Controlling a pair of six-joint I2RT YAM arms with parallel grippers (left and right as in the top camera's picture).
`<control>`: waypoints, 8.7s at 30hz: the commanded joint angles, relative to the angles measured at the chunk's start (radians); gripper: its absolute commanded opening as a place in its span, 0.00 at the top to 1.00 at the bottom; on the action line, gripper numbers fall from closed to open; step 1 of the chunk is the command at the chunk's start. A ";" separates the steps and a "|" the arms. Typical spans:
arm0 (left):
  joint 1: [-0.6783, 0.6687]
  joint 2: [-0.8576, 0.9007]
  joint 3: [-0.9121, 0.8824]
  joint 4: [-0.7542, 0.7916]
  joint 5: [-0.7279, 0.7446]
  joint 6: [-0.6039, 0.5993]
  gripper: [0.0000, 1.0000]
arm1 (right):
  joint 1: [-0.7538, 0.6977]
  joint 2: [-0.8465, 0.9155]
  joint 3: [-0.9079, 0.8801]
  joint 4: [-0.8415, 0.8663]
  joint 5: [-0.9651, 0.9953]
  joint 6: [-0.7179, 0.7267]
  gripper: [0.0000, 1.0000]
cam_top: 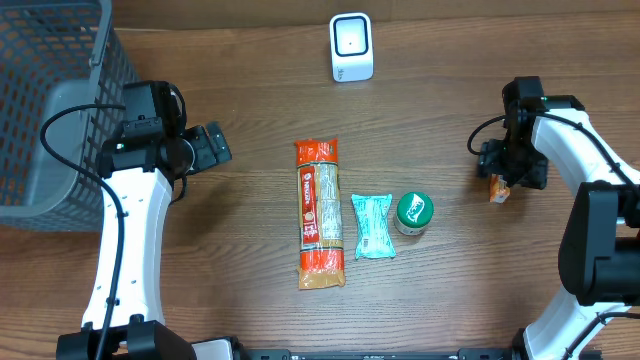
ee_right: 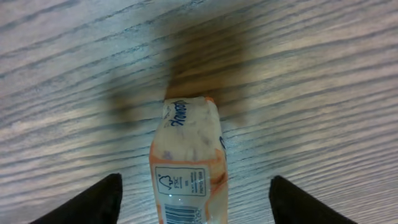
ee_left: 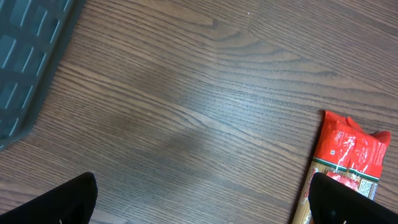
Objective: Scan the item barcode
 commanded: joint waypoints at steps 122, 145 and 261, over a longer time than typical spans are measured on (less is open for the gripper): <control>-0.002 0.000 0.005 0.000 0.004 0.011 0.00 | 0.468 -0.093 -0.098 0.011 -0.128 0.147 0.16; -0.002 0.000 0.005 0.001 0.004 0.011 0.00 | 0.468 -0.093 -0.166 0.116 -0.125 0.146 0.26; -0.002 0.000 0.005 0.000 0.004 0.011 0.00 | 0.466 0.410 0.742 0.806 0.145 -0.077 0.64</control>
